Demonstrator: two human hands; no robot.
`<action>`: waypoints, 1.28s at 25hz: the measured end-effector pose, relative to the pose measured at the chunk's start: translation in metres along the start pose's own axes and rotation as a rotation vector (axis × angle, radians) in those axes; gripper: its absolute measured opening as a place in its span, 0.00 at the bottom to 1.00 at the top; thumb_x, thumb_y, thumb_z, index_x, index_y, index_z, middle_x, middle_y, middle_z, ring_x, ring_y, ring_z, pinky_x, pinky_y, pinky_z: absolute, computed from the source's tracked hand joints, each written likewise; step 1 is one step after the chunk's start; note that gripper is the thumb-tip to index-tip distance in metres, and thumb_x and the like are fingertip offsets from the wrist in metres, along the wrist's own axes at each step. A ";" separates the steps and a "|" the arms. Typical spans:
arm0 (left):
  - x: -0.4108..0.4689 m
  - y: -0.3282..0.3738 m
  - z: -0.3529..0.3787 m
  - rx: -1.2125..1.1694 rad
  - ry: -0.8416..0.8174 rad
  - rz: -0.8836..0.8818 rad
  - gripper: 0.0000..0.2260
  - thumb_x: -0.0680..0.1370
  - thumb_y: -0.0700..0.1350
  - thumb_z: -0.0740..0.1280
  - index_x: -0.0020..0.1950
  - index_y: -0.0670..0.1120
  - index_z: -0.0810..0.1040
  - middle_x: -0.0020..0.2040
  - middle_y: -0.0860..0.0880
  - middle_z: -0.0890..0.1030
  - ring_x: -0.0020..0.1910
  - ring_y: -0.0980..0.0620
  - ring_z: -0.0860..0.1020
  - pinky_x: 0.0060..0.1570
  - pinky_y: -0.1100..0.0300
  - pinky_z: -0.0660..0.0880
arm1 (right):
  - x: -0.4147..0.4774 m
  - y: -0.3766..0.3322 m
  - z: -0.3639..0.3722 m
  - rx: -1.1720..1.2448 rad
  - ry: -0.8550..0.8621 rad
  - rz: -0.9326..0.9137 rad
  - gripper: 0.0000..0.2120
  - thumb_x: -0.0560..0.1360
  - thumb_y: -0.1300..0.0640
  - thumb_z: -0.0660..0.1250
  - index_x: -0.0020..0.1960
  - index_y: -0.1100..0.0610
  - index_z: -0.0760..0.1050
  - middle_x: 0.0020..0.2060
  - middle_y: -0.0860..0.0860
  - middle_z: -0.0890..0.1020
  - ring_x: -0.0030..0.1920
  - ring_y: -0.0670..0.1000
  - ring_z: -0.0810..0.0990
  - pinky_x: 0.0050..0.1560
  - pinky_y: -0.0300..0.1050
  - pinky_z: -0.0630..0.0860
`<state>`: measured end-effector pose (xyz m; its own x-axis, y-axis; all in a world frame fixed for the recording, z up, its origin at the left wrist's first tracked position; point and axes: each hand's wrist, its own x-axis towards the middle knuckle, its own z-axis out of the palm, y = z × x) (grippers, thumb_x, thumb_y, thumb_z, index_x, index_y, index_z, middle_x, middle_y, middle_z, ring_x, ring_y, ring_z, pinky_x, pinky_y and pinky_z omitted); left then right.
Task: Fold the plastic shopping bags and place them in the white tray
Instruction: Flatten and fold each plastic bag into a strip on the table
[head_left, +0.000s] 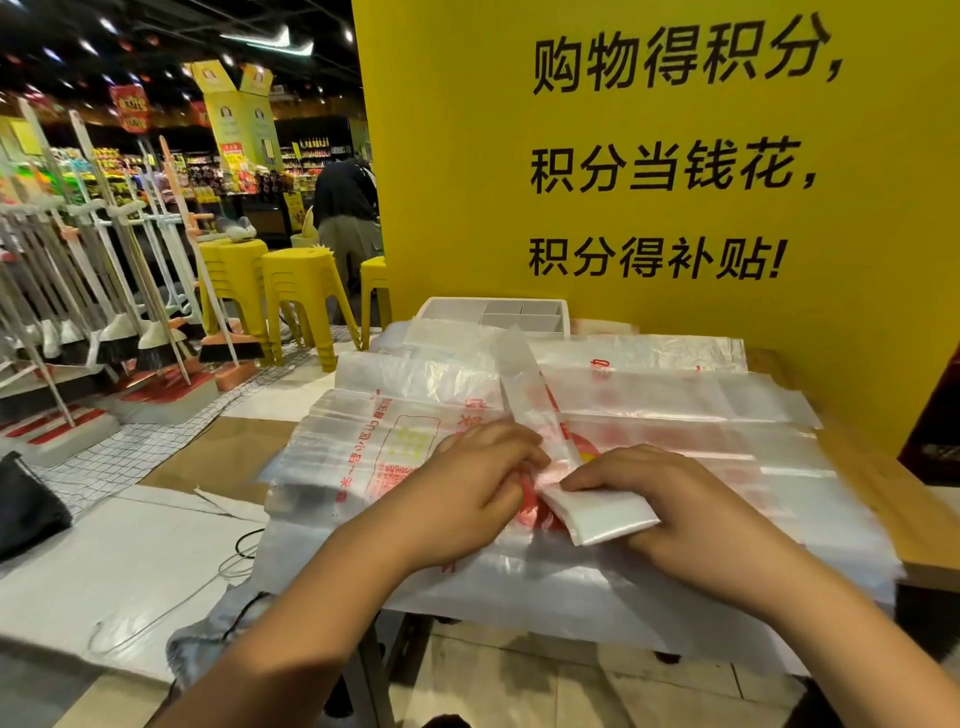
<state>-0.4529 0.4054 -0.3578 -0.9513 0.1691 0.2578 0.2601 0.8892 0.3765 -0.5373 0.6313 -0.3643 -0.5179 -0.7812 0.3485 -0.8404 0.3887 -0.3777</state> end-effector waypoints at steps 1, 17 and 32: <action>0.001 0.000 0.002 0.043 -0.023 -0.011 0.18 0.81 0.49 0.56 0.70 0.51 0.74 0.71 0.56 0.71 0.71 0.59 0.64 0.74 0.55 0.60 | -0.003 0.001 0.003 0.027 0.009 0.004 0.23 0.69 0.59 0.76 0.59 0.39 0.80 0.53 0.33 0.81 0.57 0.35 0.75 0.56 0.28 0.66; 0.008 -0.004 0.006 -0.093 0.014 -0.020 0.12 0.83 0.56 0.62 0.61 0.53 0.78 0.58 0.58 0.72 0.59 0.62 0.69 0.58 0.69 0.67 | 0.031 -0.003 -0.002 0.123 0.000 0.191 0.06 0.78 0.43 0.66 0.52 0.40 0.70 0.43 0.36 0.79 0.43 0.35 0.77 0.41 0.32 0.72; 0.026 0.002 0.025 -0.054 0.188 -0.224 0.19 0.82 0.50 0.62 0.73 0.53 0.71 0.60 0.52 0.76 0.64 0.53 0.70 0.65 0.57 0.68 | 0.043 -0.021 0.027 -0.153 0.148 0.412 0.20 0.80 0.45 0.60 0.70 0.50 0.68 0.55 0.53 0.77 0.53 0.58 0.79 0.49 0.50 0.75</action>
<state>-0.4816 0.4221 -0.3728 -0.9399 -0.1155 0.3213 0.0600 0.8704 0.4886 -0.5380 0.5763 -0.3649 -0.8216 -0.4725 0.3189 -0.5678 0.7283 -0.3837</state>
